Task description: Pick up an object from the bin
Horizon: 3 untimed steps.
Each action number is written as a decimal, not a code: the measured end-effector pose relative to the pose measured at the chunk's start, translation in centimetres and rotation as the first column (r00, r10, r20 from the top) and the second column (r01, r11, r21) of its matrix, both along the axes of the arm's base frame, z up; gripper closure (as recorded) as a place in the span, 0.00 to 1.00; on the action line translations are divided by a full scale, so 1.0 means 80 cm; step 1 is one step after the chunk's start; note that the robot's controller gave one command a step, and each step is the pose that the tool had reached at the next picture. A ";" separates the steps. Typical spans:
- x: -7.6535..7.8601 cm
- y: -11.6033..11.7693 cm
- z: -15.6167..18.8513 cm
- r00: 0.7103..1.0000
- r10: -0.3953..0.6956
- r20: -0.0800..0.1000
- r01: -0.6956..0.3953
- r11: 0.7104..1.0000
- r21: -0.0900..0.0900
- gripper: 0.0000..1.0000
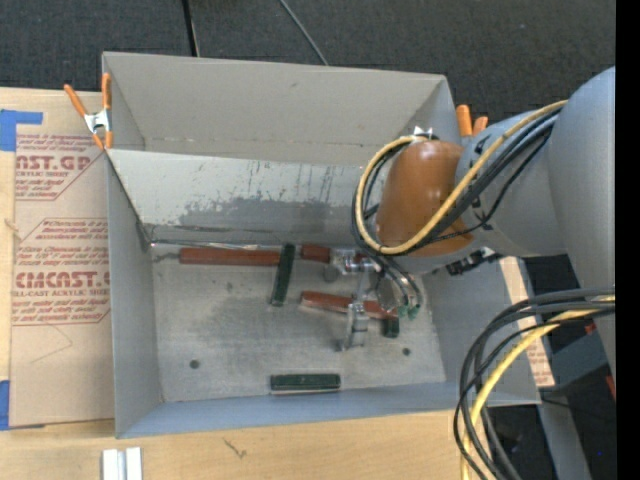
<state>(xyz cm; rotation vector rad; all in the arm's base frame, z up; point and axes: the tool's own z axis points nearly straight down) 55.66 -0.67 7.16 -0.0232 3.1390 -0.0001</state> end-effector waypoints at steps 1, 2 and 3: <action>-0.004 -0.001 0.067 0.998 -0.062 -0.005 0.062 0.998 0.001 0.00; 0.001 0.000 0.059 0.999 -0.039 0.007 0.039 0.999 0.000 0.00; -0.018 -0.016 0.013 0.985 -0.173 -0.002 0.173 0.985 0.001 0.00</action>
Offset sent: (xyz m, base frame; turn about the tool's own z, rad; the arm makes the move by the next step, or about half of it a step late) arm 0.0000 0.0000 0.0000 0.0000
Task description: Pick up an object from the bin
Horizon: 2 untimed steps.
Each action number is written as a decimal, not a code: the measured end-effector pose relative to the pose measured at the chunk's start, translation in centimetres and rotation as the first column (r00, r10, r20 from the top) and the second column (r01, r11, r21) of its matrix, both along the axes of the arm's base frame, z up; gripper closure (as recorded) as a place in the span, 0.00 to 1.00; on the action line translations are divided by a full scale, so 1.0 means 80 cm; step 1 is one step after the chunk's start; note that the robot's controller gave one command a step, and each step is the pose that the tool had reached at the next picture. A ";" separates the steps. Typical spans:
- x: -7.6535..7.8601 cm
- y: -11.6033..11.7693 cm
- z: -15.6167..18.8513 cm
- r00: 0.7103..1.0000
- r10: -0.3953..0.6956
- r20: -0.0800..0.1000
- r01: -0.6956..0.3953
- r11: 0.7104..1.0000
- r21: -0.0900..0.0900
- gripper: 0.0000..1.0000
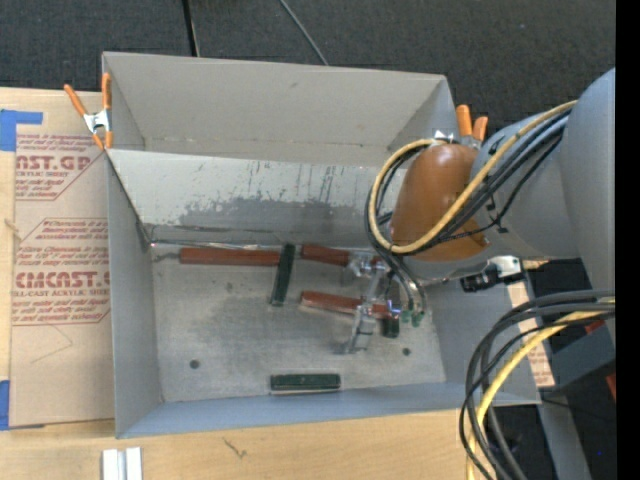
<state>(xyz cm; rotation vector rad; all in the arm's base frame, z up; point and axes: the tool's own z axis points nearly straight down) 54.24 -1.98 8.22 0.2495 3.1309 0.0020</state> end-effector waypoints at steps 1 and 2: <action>0.004 -0.007 -0.015 0.998 0.067 0.001 -0.067 0.998 -0.001 1.00; 0.004 -0.007 -0.015 0.998 0.067 0.001 -0.067 0.998 -0.001 1.00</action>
Offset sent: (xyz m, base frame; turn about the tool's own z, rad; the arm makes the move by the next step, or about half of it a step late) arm 0.0000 0.0000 0.0000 0.0000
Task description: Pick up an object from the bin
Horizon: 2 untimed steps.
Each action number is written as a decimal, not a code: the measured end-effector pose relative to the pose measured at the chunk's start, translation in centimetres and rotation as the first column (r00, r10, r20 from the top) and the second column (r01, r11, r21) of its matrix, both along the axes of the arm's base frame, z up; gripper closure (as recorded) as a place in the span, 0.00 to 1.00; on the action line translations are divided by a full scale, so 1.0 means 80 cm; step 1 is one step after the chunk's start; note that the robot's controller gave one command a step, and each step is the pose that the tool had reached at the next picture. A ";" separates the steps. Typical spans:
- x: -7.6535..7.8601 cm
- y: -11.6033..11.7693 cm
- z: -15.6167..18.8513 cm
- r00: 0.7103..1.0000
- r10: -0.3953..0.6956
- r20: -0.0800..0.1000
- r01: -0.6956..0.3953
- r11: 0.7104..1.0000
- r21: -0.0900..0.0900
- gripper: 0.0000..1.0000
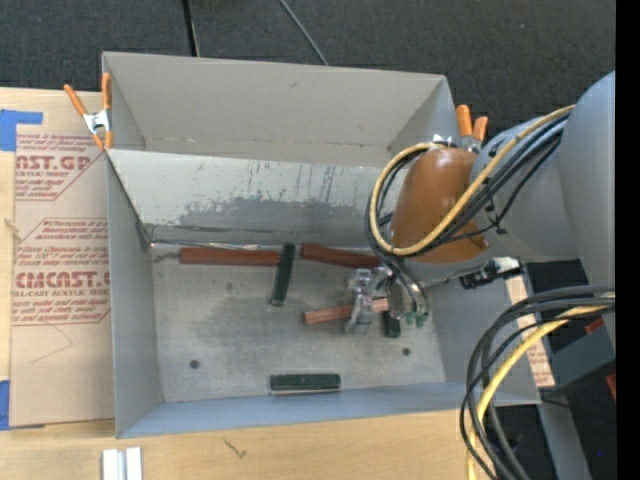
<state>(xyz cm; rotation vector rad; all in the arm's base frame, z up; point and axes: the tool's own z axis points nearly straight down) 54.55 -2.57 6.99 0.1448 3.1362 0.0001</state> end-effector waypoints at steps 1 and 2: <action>-0.001 0.000 0.005 1.000 0.000 -0.004 0.000 1.000 0.000 1.00; -0.001 0.000 0.019 1.000 0.000 -0.003 0.000 1.000 0.000 1.00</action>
Offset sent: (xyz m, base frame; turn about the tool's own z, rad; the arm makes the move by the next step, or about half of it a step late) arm -0.0001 -0.0002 0.0250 0.0000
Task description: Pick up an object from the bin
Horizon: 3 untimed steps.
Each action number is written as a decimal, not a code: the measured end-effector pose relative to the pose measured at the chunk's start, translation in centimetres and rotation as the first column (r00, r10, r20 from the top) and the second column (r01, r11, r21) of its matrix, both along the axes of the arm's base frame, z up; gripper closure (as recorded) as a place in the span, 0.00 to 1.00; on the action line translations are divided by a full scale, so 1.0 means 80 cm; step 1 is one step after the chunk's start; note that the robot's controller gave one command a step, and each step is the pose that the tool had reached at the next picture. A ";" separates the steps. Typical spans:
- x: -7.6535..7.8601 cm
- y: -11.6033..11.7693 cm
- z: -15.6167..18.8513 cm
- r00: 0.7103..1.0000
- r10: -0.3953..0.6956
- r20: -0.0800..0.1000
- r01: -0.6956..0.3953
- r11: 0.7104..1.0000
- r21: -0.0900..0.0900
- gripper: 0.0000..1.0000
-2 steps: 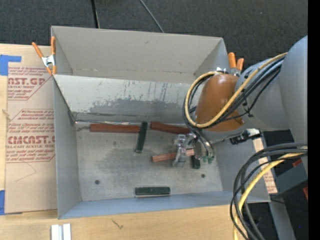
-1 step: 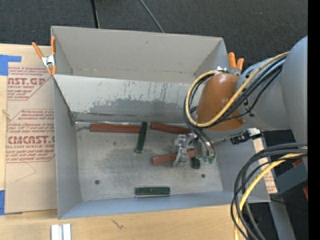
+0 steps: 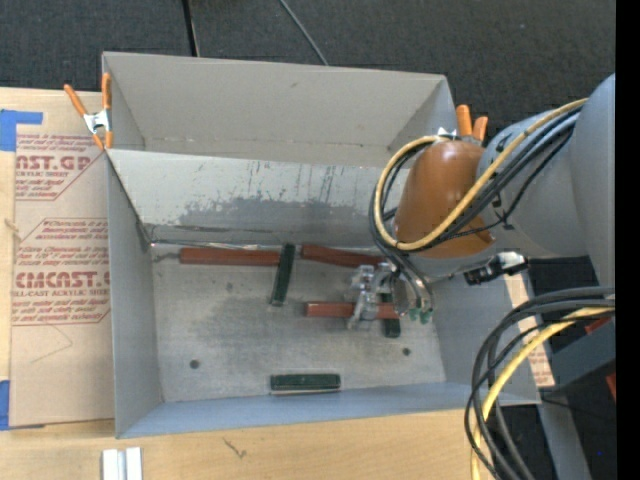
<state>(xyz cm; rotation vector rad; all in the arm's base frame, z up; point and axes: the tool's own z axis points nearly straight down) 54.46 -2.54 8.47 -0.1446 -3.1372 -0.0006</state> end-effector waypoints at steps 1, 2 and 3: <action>0.001 0.000 0.007 1.000 0.000 0.003 0.000 1.000 0.000 1.00; 0.000 0.000 0.014 1.000 0.000 0.001 0.000 1.000 0.000 1.00; 0.000 0.000 0.023 1.000 0.000 0.002 0.000 1.000 0.000 1.00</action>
Offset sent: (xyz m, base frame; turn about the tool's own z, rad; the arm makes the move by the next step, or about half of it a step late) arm 0.0000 -0.0001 0.0304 0.0000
